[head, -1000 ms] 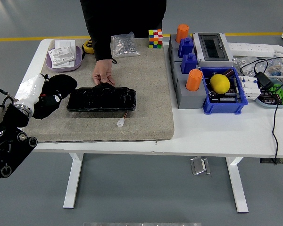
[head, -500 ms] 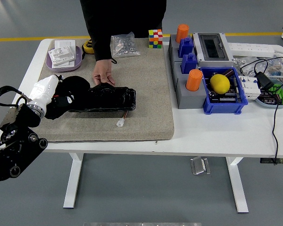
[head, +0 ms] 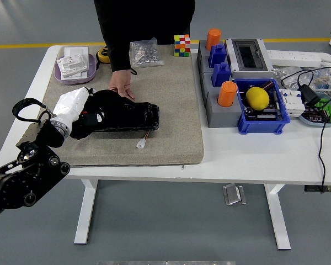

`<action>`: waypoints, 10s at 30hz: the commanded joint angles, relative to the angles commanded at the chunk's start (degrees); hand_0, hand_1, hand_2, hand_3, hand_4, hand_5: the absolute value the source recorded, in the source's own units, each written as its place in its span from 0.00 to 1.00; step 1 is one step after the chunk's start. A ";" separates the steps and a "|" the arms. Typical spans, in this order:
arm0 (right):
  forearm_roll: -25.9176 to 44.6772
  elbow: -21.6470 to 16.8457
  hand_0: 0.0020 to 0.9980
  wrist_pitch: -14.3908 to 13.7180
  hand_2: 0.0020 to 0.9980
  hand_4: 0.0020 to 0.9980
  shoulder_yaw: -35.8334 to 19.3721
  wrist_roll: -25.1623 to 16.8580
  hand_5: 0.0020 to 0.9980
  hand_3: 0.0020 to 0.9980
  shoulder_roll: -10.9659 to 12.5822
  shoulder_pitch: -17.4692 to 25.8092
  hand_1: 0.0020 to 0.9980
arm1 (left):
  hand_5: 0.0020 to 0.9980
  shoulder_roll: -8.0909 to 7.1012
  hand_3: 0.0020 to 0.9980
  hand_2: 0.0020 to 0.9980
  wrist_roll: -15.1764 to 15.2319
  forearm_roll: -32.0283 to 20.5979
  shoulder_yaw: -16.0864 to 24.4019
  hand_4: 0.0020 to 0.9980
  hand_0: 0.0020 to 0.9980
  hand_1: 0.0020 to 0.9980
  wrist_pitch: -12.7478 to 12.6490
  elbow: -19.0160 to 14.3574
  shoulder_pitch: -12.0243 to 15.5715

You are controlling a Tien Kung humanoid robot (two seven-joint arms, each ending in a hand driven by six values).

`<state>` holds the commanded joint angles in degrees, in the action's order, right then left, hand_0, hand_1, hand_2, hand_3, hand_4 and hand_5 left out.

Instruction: Pick the rag up,wipe the panel,place it on the desk

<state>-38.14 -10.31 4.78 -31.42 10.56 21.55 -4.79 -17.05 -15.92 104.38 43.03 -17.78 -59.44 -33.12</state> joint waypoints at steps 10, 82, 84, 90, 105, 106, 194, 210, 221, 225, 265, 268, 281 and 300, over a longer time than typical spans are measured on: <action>0.42 0.00 0.73 0.17 0.67 1.00 0.85 0.07 0.42 0.58 0.46 -0.49 0.55 | 0.00 0.55 0.35 0.48 0.32 -1.28 -5.54 0.28 0.22 0.12 0.54 -0.61 -2.92; -1.91 0.00 0.73 0.60 0.67 1.00 0.20 0.87 0.42 0.57 0.65 -1.33 0.54 | 0.00 -3.23 0.36 0.48 -1.30 0.06 -14.54 0.29 0.22 0.12 -1.08 1.04 -6.36; -1.97 0.00 0.73 0.64 0.67 1.00 0.24 0.90 0.42 0.57 0.73 -1.34 0.54 | 0.00 -3.71 0.36 0.48 -1.36 0.33 -13.87 0.29 0.22 0.12 -1.14 1.22 -6.16; -2.17 0.00 0.73 0.60 0.67 1.00 -0.01 0.91 0.42 0.57 0.70 -1.33 0.54 | 0.00 -4.86 0.36 0.48 -1.51 0.83 -13.29 0.30 0.22 0.12 -1.41 1.89 -5.80; -3.23 0.00 0.73 0.70 0.67 1.00 -1.35 1.24 0.42 0.57 0.61 -0.93 0.54 | 0.00 -7.42 0.36 0.48 -1.67 1.87 -10.95 0.29 0.22 0.12 -1.94 2.87 -3.77; -3.30 0.00 0.73 0.73 0.67 1.00 -1.44 1.28 0.42 0.57 0.60 -0.92 0.54 | 0.00 -7.52 0.36 0.48 -1.68 1.85 -11.00 0.30 0.21 0.12 -2.02 2.90 -3.76; -2.43 0.00 0.72 1.42 0.67 1.00 -0.28 1.46 0.42 0.57 1.20 -1.52 0.53 | 0.00 2.13 0.37 0.48 -5.29 0.61 -24.82 0.31 0.21 0.11 -0.43 -2.18 -12.44; -2.16 0.00 0.72 1.15 0.67 1.00 -0.51 1.12 0.42 0.57 0.36 -0.88 0.53 | 0.00 -0.88 0.37 0.48 -5.26 1.52 -23.18 0.32 0.21 0.11 -0.56 -1.21 -11.08; -2.06 0.00 0.73 1.05 0.67 1.00 -1.16 1.08 0.42 0.57 0.24 -0.36 0.53 | 0.00 -3.59 0.37 0.48 -5.25 2.56 -19.86 0.32 0.21 0.12 -0.35 -0.92 -8.78; -2.34 0.00 0.73 1.14 0.67 1.00 -1.61 1.19 0.42 0.57 0.27 -0.21 0.53 | 0.00 -4.48 0.37 0.48 -5.22 3.02 -19.48 0.32 0.21 0.12 -0.40 -0.72 -8.25; -1.89 0.00 0.72 1.04 0.67 1.00 -2.43 1.06 0.42 0.57 -0.86 0.92 0.52 | 0.00 -10.11 0.37 0.48 -5.23 5.76 -12.75 0.32 0.21 0.11 -0.80 1.06 -4.18; -1.99 0.00 0.72 1.11 0.67 1.00 -2.64 1.16 0.42 0.57 -0.89 0.90 0.52 | 0.00 -10.30 0.37 0.48 -5.30 5.93 -12.36 0.32 0.21 0.11 -0.73 1.20 -4.07; -1.93 0.00 0.72 1.19 0.67 1.00 -2.61 1.18 0.42 0.57 -0.96 0.75 0.52 | 0.00 -9.05 0.37 0.48 -5.59 6.30 -12.59 0.32 0.21 0.11 -0.70 0.61 -4.84; -2.18 0.00 0.72 1.45 0.67 1.00 -2.21 1.39 0.42 0.57 -0.48 0.20 0.52 | 0.00 -2.88 0.37 0.48 -6.69 4.42 -20.42 0.33 0.21 0.11 0.37 -1.06 -10.26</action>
<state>-40.32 -10.31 6.23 -33.64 11.96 21.07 -4.59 -19.93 -22.62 108.81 22.60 -17.41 -60.50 -43.38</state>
